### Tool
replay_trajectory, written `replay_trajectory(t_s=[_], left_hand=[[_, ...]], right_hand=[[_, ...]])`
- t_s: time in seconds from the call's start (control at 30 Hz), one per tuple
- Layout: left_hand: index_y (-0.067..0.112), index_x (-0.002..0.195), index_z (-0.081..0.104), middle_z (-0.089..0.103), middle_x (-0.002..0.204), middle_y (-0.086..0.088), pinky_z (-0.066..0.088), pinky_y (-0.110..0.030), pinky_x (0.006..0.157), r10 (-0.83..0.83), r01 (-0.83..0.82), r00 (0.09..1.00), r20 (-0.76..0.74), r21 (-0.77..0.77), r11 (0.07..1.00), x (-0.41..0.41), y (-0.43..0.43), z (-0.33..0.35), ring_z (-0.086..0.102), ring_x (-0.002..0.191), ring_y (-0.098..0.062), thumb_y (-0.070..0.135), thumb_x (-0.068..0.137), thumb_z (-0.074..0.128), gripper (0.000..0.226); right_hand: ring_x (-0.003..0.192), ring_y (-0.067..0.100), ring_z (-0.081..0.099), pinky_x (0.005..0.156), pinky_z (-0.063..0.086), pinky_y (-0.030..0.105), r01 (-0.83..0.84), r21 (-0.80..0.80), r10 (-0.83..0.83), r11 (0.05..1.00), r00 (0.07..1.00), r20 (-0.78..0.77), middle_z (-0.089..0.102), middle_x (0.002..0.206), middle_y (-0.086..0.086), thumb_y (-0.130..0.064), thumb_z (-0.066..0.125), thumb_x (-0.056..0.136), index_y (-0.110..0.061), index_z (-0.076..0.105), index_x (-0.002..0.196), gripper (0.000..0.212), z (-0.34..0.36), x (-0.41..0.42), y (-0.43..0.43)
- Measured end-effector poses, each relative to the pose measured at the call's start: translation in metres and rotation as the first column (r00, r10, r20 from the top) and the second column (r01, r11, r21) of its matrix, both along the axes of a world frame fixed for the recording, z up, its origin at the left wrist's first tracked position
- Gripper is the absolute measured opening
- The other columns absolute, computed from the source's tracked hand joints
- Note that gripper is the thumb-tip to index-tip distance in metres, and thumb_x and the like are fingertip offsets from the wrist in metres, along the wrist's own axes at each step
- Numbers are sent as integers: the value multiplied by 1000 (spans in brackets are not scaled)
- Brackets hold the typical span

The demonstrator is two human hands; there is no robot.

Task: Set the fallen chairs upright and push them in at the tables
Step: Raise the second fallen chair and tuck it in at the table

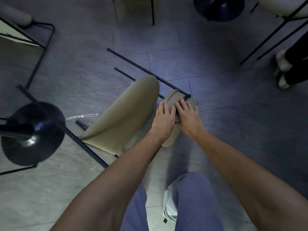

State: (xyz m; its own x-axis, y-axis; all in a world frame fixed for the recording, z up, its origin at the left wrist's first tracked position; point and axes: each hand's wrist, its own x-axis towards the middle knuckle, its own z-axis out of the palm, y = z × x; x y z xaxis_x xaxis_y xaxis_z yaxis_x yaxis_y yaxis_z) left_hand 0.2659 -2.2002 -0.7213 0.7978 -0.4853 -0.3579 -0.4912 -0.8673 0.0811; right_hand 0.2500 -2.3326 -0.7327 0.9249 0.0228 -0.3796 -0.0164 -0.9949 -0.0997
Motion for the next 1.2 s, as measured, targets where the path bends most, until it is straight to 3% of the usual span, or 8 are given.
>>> replay_trajectory(t_s=[0.27, 0.5, 0.6, 0.8, 0.9, 1.03, 1.13, 1.2], left_hand=[[4, 156, 5, 14, 156, -34, 18, -47, 121, -176, 181, 975, -135, 23, 983, 0, 27, 20, 11, 147, -47, 12, 94, 46, 75], [0, 156, 3, 11, 161, -25, 2, -40, 122, -251, 263, 949, -193, 42, 964, -13, 74, 72, 5, 150, -38, 2, 98, 40, 69], [3, 156, 3, 8, 162, -21, -3, -34, 119, -222, 241, 937, -271, 40, 970, -1, 92, 110, 2, 151, -34, -1, 96, 48, 75], [13, 158, 11, 10, 163, -12, 25, -39, 119, -168, 126, 898, -407, -126, 984, 36, 146, 154, 9, 151, -32, -8, 84, 64, 94], [18, 158, 11, 10, 164, -7, 24, -41, 119, -162, 100, 875, -457, -156, 983, 59, 171, 175, 9, 152, -27, -11, 87, 56, 89], [17, 157, 16, 16, 163, -3, 30, -41, 116, -158, 97, 908, -387, -172, 980, 89, 201, 196, 17, 150, -24, -12, 87, 55, 86], [16, 151, 29, 36, 151, 0, 47, -40, 99, -126, 95, 967, -220, -145, 985, 111, 214, 207, 39, 136, -23, -4, 87, 58, 72], [19, 148, 32, 43, 147, 3, 47, -39, 96, -83, 73, 991, -106, -93, 993, 125, 221, 213, 46, 130, -21, 3, 90, 58, 66]], right_hand=[[132, 39, 42, 104, 41, 55, 3, -10, -5, 1000, 993, -116, 23, 158, 14, -14, 68, 81, -16, 25, 148, 79, 19, -24, 22], [116, 41, 53, 89, 51, 49, -74, -43, 65, 996, 980, -188, 31, 149, 20, -21, 69, 79, -13, 26, 144, 78, 59, -39, 67], [105, 38, 60, 79, 53, 43, -119, -54, 106, 991, 972, -208, 36, 144, 21, -28, 74, 75, -12, 28, 142, 83, 93, -29, 85], [90, 32, 66, 71, 57, 41, -177, -128, 142, 976, 959, -244, 43, 141, 23, -36, 74, 76, -12, 32, 140, 81, 157, 7, 130], [91, 30, 65, 72, 56, 41, -176, -146, 134, 973, 957, -258, 52, 127, 20, -37, 74, 76, -12, 36, 136, 75, 187, 29, 155], [96, 25, 63, 72, 49, 34, -238, -148, 192, 960, 943, -270, 62, 111, 9, -34, 69, 79, -13, 44, 128, 59, 223, 70, 186], [97, 24, 64, 77, 52, 35, -233, -135, 187, 963, 939, -288, 64, 109, 5, -31, 69, 77, -14, 49, 123, 53, 242, 108, 206], [90, 23, 62, 74, 52, 34, -252, -154, 202, 955, 937, -285, 63, 103, 3, -30, 67, 77, -14, 52, 121, 49, 253, 132, 217]])
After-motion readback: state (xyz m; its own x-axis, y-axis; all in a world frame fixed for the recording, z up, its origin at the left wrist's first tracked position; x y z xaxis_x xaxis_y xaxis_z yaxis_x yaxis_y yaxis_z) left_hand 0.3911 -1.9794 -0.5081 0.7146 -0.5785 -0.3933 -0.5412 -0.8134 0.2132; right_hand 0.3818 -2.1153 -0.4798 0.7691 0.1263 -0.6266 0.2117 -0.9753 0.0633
